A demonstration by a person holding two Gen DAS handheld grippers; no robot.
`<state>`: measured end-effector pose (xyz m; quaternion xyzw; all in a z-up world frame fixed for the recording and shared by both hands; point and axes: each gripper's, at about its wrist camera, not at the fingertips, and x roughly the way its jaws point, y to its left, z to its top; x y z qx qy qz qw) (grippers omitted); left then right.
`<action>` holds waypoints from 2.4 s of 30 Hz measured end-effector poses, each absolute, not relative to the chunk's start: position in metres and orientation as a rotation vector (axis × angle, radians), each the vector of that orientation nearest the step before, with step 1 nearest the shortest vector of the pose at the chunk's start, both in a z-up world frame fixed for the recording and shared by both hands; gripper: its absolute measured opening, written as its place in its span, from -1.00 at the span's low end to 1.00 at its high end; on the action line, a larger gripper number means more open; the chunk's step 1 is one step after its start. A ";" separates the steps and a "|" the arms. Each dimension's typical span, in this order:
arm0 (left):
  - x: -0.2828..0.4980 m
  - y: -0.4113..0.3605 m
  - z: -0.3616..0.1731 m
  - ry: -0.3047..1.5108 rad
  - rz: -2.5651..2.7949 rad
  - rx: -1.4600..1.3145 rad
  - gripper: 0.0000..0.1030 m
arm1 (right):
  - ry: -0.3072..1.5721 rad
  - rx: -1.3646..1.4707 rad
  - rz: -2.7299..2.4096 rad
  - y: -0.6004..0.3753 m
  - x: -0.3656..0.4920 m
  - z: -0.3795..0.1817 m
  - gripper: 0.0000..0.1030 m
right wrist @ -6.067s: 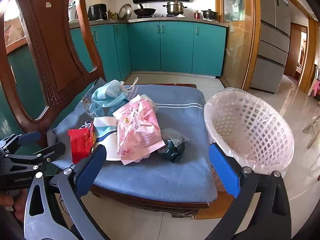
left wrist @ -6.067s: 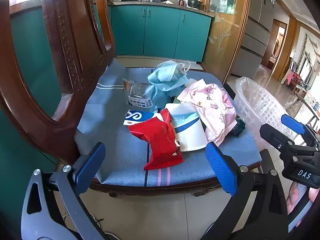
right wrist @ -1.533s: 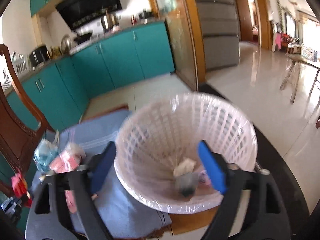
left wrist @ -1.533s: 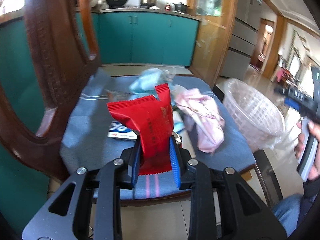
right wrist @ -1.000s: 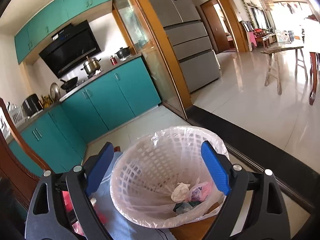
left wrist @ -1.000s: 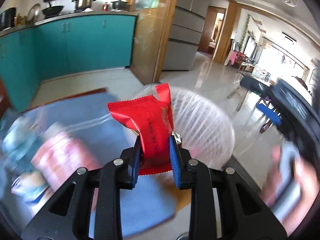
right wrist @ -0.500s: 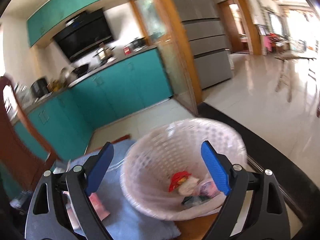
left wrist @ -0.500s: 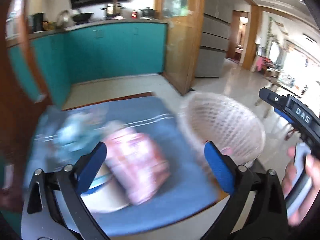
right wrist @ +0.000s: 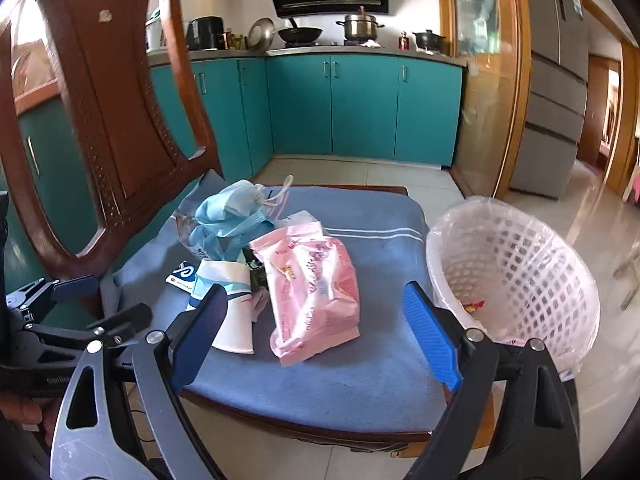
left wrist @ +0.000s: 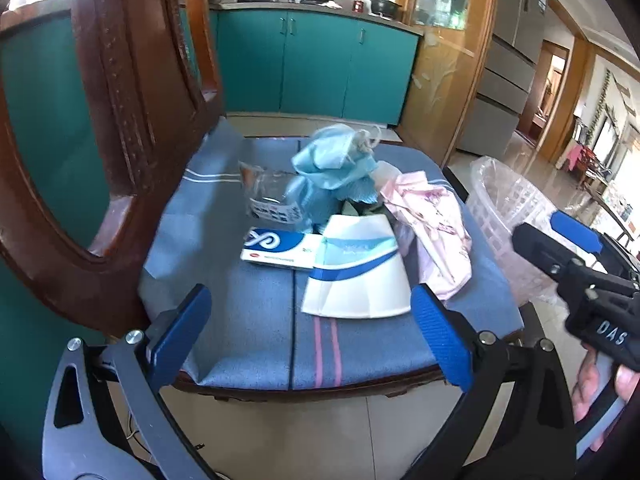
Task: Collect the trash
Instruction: 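Move both open tools back over the chair seat, then grasp the white paper cup with blue stripe with the right tool and lift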
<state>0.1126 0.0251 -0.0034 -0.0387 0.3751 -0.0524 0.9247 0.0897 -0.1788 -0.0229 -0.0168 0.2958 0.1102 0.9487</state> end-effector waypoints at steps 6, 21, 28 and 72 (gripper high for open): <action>0.110 0.021 -0.005 0.780 -0.133 -0.080 0.93 | 0.621 -0.029 0.228 -0.177 0.097 -0.029 0.69; 0.113 0.018 -0.004 0.770 -0.122 -0.081 0.93 | 0.624 -0.024 0.230 -0.181 0.094 -0.028 0.69; 0.113 0.016 -0.006 0.773 -0.126 -0.073 0.93 | 0.625 -0.026 0.229 -0.180 0.093 -0.028 0.69; 0.111 0.064 0.027 0.686 -0.019 -0.112 0.93 | 0.532 -0.630 0.523 -0.123 0.074 -0.055 0.69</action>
